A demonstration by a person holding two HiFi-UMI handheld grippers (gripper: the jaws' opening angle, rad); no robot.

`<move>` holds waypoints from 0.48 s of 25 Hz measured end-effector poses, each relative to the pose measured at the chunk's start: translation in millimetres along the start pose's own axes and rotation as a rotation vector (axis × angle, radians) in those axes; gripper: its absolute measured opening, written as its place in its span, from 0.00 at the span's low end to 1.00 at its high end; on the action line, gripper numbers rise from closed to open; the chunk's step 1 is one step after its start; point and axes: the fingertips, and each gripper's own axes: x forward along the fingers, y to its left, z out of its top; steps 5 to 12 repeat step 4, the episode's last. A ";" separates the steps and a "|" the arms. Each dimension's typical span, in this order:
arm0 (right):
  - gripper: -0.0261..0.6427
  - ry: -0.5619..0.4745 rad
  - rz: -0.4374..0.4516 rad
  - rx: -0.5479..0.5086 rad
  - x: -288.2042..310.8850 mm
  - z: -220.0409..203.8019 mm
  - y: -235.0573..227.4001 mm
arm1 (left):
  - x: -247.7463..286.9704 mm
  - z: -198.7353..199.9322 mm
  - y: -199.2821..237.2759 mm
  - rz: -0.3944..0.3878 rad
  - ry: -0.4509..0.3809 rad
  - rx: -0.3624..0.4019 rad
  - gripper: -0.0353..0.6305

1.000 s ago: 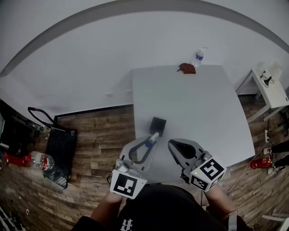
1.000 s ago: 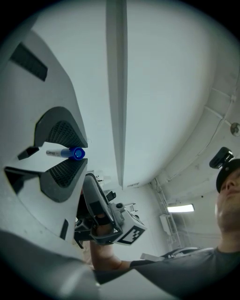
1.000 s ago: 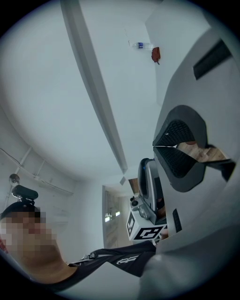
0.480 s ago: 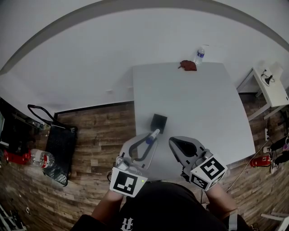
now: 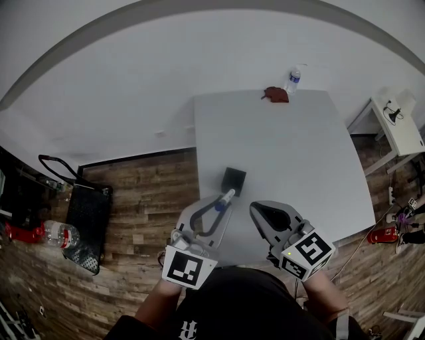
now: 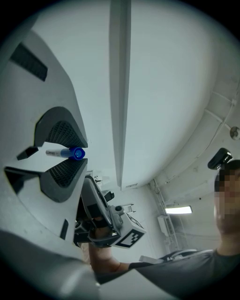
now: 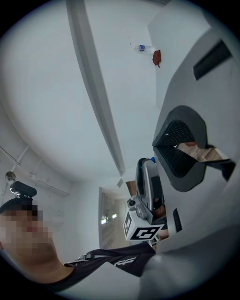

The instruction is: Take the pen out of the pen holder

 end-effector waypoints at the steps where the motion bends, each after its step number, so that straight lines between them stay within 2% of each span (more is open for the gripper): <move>1: 0.06 0.000 -0.001 0.000 0.6 -0.1 -0.7 | 0.8 -0.2 0.7 0.000 -0.001 0.000 0.16; 12: 0.06 0.000 -0.002 0.001 2.5 -0.9 -2.6 | 3.2 -1.4 2.9 -0.001 -0.003 0.001 0.16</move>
